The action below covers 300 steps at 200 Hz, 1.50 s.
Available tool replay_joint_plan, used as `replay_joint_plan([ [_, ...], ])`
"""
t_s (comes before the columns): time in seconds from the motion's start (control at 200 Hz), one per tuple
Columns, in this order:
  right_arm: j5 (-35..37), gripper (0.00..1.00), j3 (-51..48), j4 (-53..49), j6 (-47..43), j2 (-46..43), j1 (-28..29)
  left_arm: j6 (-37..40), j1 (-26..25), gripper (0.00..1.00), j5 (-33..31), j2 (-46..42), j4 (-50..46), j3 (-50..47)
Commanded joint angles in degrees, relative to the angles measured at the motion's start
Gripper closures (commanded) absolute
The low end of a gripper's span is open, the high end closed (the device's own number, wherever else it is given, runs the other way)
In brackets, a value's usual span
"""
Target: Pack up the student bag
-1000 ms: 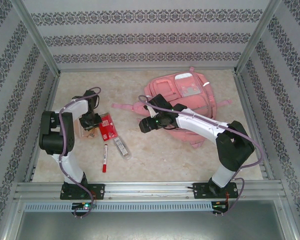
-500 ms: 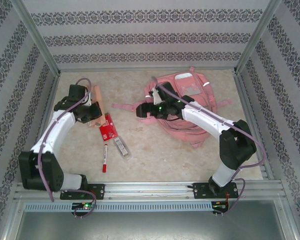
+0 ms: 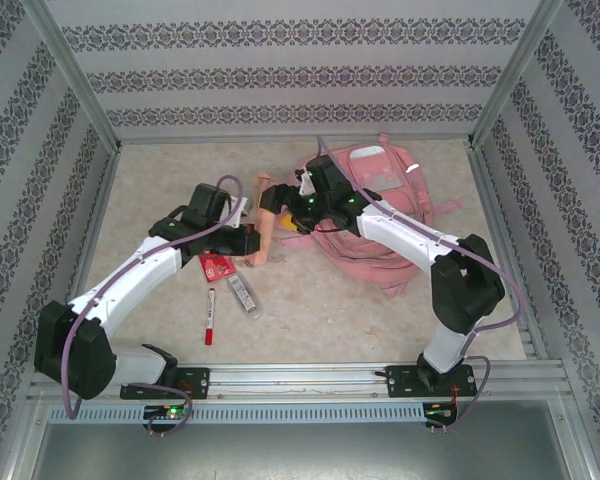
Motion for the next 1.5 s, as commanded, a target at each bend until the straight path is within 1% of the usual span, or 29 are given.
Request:
replay_joint_plan([
  [0.0,2.5,0.31,0.6,0.1,0.7,1.5,0.8,-2.8,-3.8,1.0,-0.3,1.6,5.2,2.0],
  [0.065,2.5,0.5,-0.1,0.5,0.5,1.5,0.9,-3.8,-5.6,1.0,-0.9,2.3,7.0,2.0],
  [0.09,2.6,0.61,-0.6,0.7,0.5,1.4,1.0,-4.1,-6.2,1.0,-1.3,2.6,7.6,1.8],
  [0.1,2.6,0.65,-0.7,0.7,0.6,1.3,1.0,-4.2,-6.3,1.0,-1.3,2.6,7.8,1.8],
  [0.105,2.6,0.65,-0.7,0.7,0.6,1.3,1.0,-4.2,-6.4,1.0,-1.3,2.7,7.9,1.8],
  [0.11,2.7,0.68,-0.9,0.7,0.5,1.2,1.0,-4.3,-6.5,1.0,-1.4,2.7,8.1,1.8],
  [0.115,2.7,0.68,-0.9,0.7,0.5,1.2,1.0,-4.3,-6.6,1.0,-1.5,2.7,8.2,1.8],
  [0.17,3.8,0.8,-1.8,0.5,0.2,0.3,0.9,-5.0,-7.1,1.0,-2.1,3.2,8.8,1.7],
  [0.2,4.2,0.86,-2.4,0.6,0.1,-0.4,0.9,-5.8,-7.1,0.92,-2.4,3.4,8.9,1.7],
  [0.255,4.7,0.95,-3.2,0.4,-0.9,-1.8,0.4,-5.8,-7.1,0.71,-2.0,3.6,9.2,1.9],
  [0.29,4.9,1.0,-3.6,0.0,-1.5,-2.8,-0.1,-5.4,-7.1,0.65,-1.3,3.5,9.2,2.0],
  [0.35,4.8,1.0,-4.5,-0.3,-2.3,-4.7,-1.1,-4.2,-7.1,0.6,-0.3,3.1,9.0,2.4],
  [0.415,3.9,1.0,-5.9,-0.3,-2.8,-6.9,-2.8,-2.4,-7.1,0.52,-0.2,2.2,8.5,2.7],
  [0.495,2.3,1.0,-7.5,-0.6,-4.4,-9.7,-5.5,0.6,-7.1,0.47,-0.1,0.7,8.5,2.7],
  [0.585,-0.2,1.0,-9.5,-0.8,-6.1,-13.1,-9.1,4.0,-7.1,0.46,0.4,-1.1,10.0,2.1],
  [0.685,-3.3,1.0,-11.6,-1.9,-8.4,-16.9,-14.8,8.6,-7.2,0.46,1.7,-1.8,12.1,2.0],
  [0.789,-3.4,1.0,-14.0,-5.8,-11.2,-21.5,-22.6,12.4,-7.7,0.46,1.7,-0.7,14.9,3.5],
  [0.864,-3.2,1.0,-16.5,-7.9,-12.5,-25.2,-29.0,16.9,-8.8,0.46,0.5,1.3,16.1,5.2],
  [0.964,-2.2,1.0,-20.1,-10.2,-13.3,-30.1,-38.0,27.0,-11.7,0.45,-1.0,5.8,16.0,8.2],
  [1.039,0.0,1.0,-23.0,-12.0,-12.5,-33.8,-44.2,33.8,-14.4,0.44,-4.4,10.4,15.3,11.1],
  [1.094,1.2,1.0,-24.6,-13.8,-11.0,-36.2,-48.5,35.5,-15.6,0.42,-6.6,14.4,16.8,12.9],
  [1.179,1.8,1.0,-27.6,-14.9,-8.4,-39.8,-54.4,36.0,-16.8,0.41,-8.4,21.0,18.5,17.1],
  [1.264,2.0,1.0,-31.0,-14.8,-6.5,-43.5,-58.8,36.1,-17.6,0.41,-10.7,27.6,19.5,22.4],
  [1.319,2.1,1.0,-32.8,-14.7,-6.5,-45.6,-61.2,37.4,-17.8,0.4,-10.0,31.9,19.4,25.9],
  [1.389,2.0,1.0,-34.7,-14.8,-7.4,-47.9,-63.3,40.5,-17.8,0.38,-6.1,36.7,18.3,29.8],
  [1.494,3.0,1.0,-36.8,-14.6,-9.2,-50.8,-64.1,44.0,-18.0,0.37,-1.9,42.0,19.8,32.4],
])
